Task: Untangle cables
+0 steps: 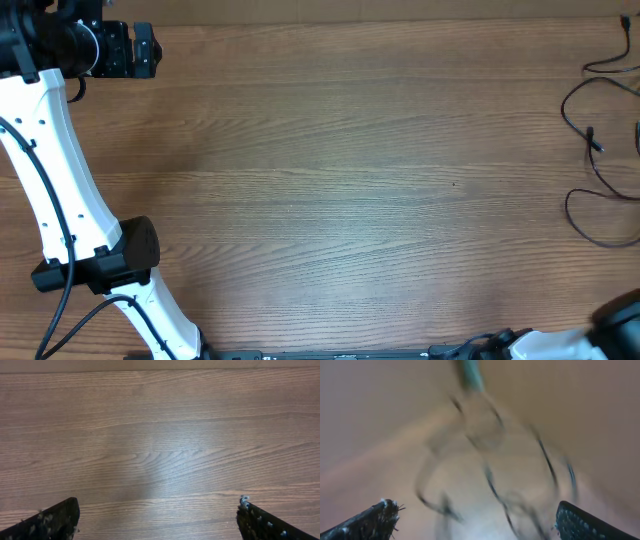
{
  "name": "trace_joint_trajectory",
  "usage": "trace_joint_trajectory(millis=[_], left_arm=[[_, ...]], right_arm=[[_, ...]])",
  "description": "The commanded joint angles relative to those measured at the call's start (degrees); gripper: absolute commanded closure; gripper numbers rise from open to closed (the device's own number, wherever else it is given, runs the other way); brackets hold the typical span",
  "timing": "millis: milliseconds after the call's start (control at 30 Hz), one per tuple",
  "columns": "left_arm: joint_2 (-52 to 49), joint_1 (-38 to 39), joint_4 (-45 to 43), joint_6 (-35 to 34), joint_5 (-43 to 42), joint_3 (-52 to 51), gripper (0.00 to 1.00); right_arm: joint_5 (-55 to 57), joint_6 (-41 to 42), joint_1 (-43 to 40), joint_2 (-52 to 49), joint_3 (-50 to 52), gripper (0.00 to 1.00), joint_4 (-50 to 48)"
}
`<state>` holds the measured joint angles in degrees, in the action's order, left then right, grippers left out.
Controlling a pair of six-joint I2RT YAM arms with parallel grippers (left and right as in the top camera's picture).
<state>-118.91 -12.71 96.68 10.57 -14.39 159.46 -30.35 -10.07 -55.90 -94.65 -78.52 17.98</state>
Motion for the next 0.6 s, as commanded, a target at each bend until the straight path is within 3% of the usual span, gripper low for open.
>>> trace_joint_trajectory(millis=[0,133,400,567], left_arm=[[0.04,0.50,0.07,0.83,-0.90,-0.26,0.00],[0.04,0.52,0.09,0.83,-0.90,-0.26,0.00],[0.04,0.55,-1.31,1.01,-0.87,-0.26,0.00],[0.04,2.10,-6.47,1.03,-8.72,-0.24,0.06]], right_arm=[[6.29,-0.13,7.82,6.54,-8.66,0.00,2.32],[10.05,-0.63,17.20,6.45,-15.67,0.00,4.85],[9.29,-2.25,40.06,6.23,-16.06,0.00,2.62],[7.28,-9.16,55.63,6.23,-16.13,0.00,-3.08]])
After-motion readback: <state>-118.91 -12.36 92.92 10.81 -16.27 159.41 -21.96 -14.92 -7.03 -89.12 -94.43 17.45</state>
